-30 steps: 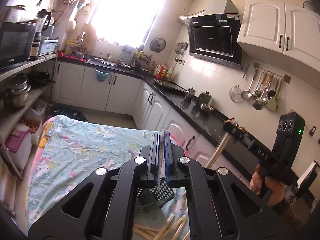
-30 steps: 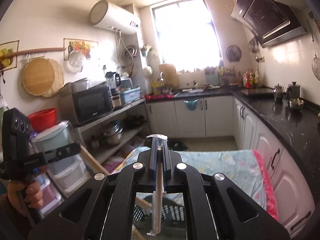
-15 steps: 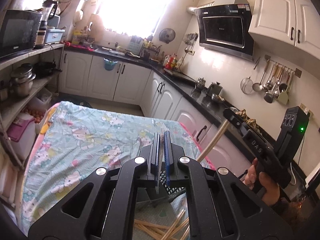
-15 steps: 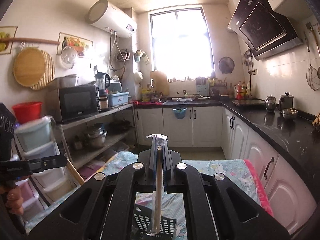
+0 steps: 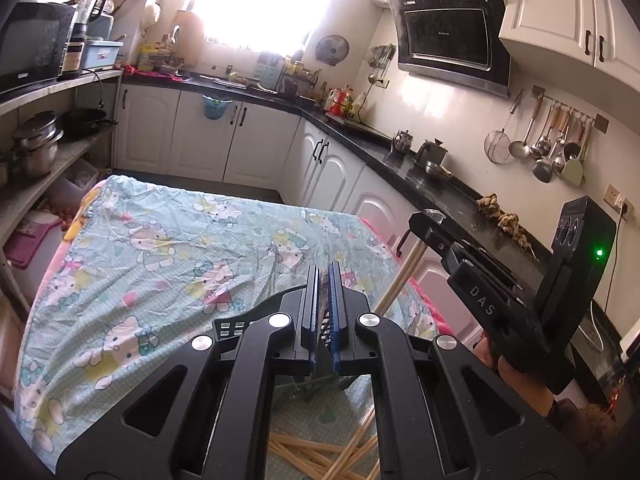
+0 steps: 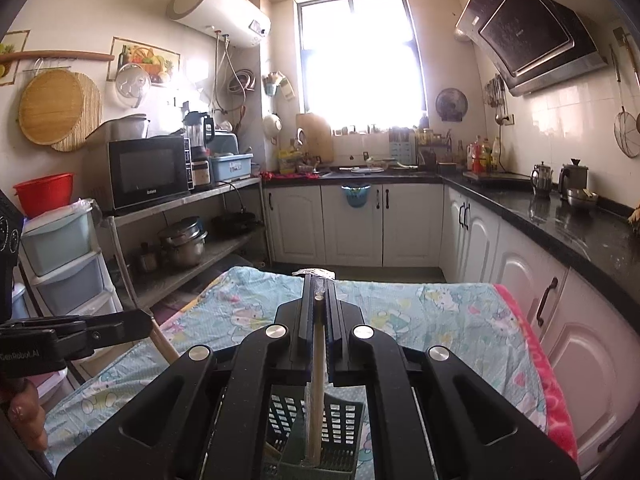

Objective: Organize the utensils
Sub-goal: 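Lower the chopstick upright into the caddy and open the right tool, then move the right tool back over the chopstick pile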

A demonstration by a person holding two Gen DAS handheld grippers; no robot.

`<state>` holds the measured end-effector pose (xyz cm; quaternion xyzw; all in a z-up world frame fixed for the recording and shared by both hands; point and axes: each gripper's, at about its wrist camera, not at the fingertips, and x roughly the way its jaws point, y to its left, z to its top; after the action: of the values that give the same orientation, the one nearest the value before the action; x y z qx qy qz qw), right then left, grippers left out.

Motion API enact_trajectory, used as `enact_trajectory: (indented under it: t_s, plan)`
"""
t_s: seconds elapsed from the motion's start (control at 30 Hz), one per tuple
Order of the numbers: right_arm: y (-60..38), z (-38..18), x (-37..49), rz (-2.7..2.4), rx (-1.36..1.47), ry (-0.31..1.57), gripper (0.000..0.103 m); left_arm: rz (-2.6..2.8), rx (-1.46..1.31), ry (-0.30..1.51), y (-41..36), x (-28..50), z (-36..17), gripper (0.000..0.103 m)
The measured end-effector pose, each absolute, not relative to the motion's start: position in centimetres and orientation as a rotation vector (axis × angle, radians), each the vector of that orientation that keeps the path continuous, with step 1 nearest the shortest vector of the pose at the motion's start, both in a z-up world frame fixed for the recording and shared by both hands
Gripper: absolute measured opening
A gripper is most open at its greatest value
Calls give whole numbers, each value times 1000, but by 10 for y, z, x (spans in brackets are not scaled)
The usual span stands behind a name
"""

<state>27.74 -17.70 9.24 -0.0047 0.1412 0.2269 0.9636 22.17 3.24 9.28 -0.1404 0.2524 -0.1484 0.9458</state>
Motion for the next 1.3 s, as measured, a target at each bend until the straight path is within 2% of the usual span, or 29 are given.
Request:
enact_trajectory:
  t_s: [0.1,0.23,0.53,0.57,0.6,0.63,0.73,0.8,1.03,1.2,1.3]
  plan:
    - [-178,88,280,453,-2,303,6,-305,-285,524,29,225,88,2]
    - [-180,86,279,432,10,316,28,-302,-302,539,30,229,81,2]
    - [-190,83,276,413,30,338,45,-285,-315,550,33,232,77,4]
    - [-192,83,276,411,31,345,48,-281,-316,547,34,231,78,10]
    - [-193,83,275,409,32,352,49,-277,-319,542,35,230,79,21]
    - [-194,82,275,407,33,356,52,-276,-322,537,36,228,80,26]
    - [-197,83,271,401,27,367,53,-266,-322,521,39,223,84,32]
    - [-198,84,268,403,26,369,55,-257,-328,508,43,219,87,45]
    - [-206,89,253,402,19,375,65,-211,-324,457,53,198,101,68]
    - [-214,92,239,411,17,373,71,-195,-321,433,58,181,104,89]
    - [-217,94,230,413,5,372,72,-189,-318,423,60,169,103,92]
